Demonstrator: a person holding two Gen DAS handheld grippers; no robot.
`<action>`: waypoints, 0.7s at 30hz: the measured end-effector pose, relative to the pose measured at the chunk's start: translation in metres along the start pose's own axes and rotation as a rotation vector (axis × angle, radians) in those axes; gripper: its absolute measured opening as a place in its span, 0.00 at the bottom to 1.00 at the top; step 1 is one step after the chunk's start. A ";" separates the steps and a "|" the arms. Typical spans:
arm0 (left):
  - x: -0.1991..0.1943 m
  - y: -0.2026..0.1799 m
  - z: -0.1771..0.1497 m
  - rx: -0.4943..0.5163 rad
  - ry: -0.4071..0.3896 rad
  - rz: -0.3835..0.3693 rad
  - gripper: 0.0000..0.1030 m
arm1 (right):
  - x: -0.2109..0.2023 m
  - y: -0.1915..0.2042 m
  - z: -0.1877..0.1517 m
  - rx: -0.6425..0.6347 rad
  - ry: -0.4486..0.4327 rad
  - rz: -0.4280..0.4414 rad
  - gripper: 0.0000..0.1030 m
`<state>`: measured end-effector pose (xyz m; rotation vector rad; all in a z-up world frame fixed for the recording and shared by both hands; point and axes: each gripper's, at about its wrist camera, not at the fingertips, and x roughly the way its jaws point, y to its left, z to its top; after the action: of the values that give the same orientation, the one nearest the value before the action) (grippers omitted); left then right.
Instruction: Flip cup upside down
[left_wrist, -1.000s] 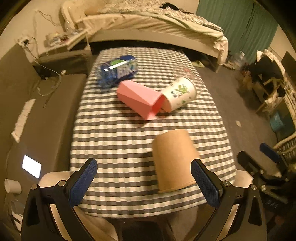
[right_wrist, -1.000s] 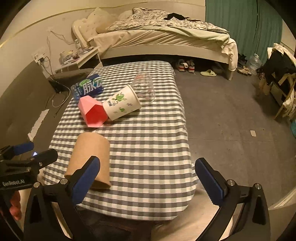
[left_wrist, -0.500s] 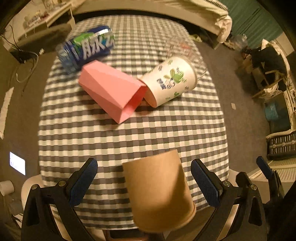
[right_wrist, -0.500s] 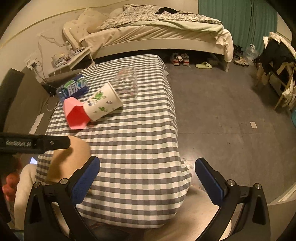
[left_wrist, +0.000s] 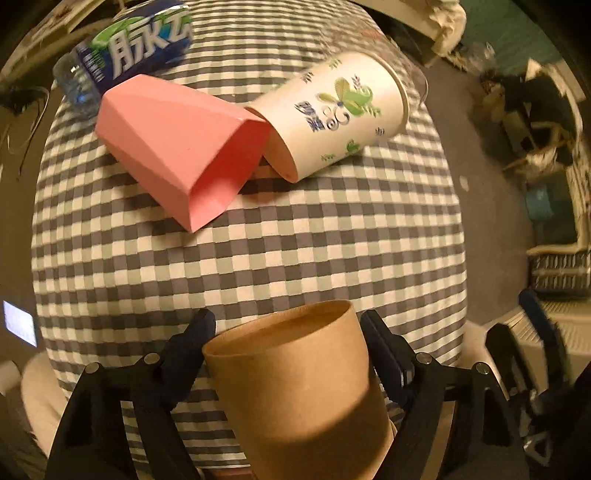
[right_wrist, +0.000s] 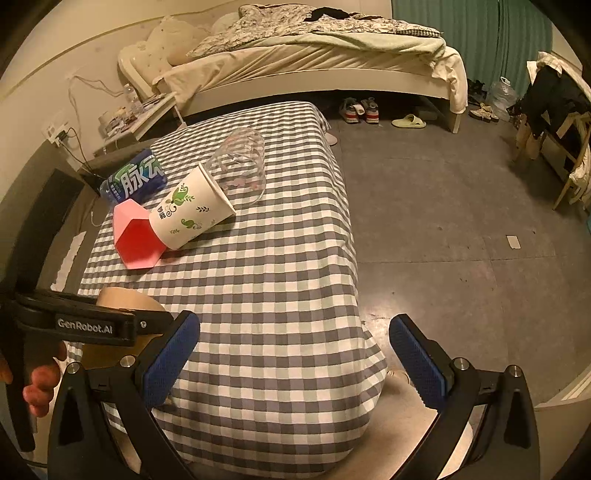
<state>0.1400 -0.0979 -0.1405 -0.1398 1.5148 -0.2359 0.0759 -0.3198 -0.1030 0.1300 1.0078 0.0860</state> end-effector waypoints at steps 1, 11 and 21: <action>-0.003 0.000 -0.001 0.002 -0.006 -0.006 0.80 | 0.000 0.000 0.000 0.002 -0.002 0.000 1.00; -0.071 0.001 0.005 0.061 -0.303 0.124 0.80 | -0.003 0.002 0.000 0.009 -0.010 -0.024 1.00; -0.062 -0.017 -0.013 0.164 -0.642 0.354 0.80 | 0.003 0.011 -0.001 -0.010 0.000 -0.036 1.00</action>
<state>0.1232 -0.0984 -0.0773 0.1728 0.8559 -0.0206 0.0764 -0.3087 -0.1042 0.1032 1.0092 0.0581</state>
